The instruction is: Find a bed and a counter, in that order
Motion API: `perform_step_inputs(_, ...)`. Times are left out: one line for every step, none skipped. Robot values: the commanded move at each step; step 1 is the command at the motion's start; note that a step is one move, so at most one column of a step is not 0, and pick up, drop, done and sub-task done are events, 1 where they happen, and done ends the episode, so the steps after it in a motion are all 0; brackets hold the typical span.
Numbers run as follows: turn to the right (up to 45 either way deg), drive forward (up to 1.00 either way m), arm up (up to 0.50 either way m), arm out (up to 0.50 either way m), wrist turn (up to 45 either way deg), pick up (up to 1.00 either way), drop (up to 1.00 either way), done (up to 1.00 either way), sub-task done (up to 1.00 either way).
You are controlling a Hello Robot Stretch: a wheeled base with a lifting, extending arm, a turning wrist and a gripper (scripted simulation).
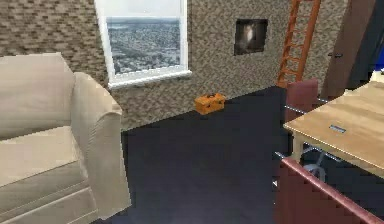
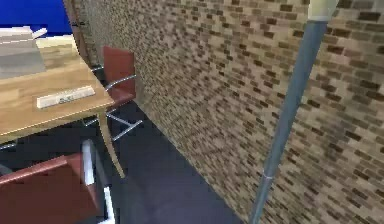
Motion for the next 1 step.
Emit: perform_step_inputs(0.0,0.7,0.0,0.0,0.0,0.0,0.0,0.0,0.0)
